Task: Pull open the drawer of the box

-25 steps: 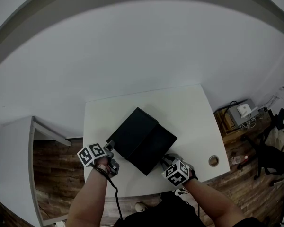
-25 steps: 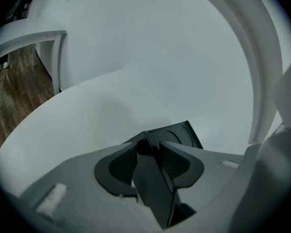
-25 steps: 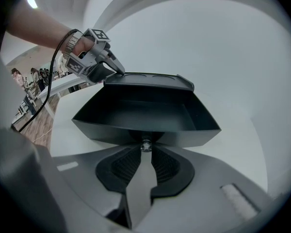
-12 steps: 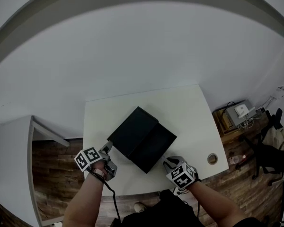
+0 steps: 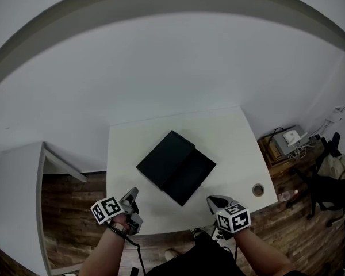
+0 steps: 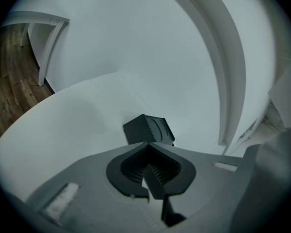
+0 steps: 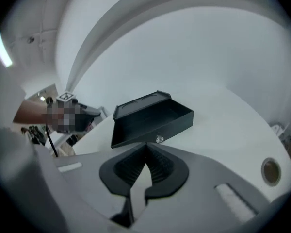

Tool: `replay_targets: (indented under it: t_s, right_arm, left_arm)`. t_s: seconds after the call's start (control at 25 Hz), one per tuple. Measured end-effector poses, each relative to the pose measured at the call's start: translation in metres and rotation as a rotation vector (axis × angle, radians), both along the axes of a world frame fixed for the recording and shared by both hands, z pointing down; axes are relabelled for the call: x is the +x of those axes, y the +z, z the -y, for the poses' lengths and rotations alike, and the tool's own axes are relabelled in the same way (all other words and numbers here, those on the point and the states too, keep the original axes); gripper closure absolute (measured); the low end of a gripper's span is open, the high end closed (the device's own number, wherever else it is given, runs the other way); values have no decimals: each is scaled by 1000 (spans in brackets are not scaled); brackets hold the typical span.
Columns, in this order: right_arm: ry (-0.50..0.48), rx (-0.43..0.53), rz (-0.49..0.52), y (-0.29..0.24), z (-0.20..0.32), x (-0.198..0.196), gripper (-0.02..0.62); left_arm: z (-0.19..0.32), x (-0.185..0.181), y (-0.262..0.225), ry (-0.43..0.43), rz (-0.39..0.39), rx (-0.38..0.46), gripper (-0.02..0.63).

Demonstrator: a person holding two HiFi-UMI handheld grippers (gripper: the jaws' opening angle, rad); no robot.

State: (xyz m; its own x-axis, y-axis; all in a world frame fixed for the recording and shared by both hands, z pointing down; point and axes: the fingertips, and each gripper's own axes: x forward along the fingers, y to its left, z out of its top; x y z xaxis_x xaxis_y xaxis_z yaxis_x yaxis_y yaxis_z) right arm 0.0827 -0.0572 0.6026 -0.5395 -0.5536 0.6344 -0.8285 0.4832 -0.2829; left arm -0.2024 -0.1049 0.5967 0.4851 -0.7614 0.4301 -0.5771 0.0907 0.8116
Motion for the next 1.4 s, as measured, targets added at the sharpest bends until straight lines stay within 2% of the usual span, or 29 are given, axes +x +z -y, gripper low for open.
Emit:
replay_targets:
  t_s: [0.2,0.4,0.52,0.6,0.72,0.84,1.0,1.2,1.4]
  right_arm:
    - [111,-45,221,-28,-23,-4,591]
    - [127,-57,357,-53,-60,-15,591]
    - [119,-64,431,-69,-85,-27,591]
    - [107,-69,469,-76,-103,-34,591]
    - [88,-74,513,-87,-127,-44,591]
    - [69,-78,545,-98,-145,-54,591]
    - [46,-77,579,-110,-165,-64,591]
    - [30,-70,593,-117,-183,-72,591]
    - [16,-76,601,-118,-197,-83,592]
  left_arm:
    - [-45,17,-21,101,-66,60,600]
    - [-100,43,-40,211,-135,102,600]
    - [-134,53,-45,267,-120,98,600]
    - [-154,62,-50,286,-149,113,600]
    - [-180,68,-55,281,-193,124,600]
    - [-202,69,-57,278,-204,106,600]
    - [-216,68,-68,319,-197,162,600]
    - [-223,60,-78,253,-285,153,600]
    - [-230,59,-84,253,-294,172,600]
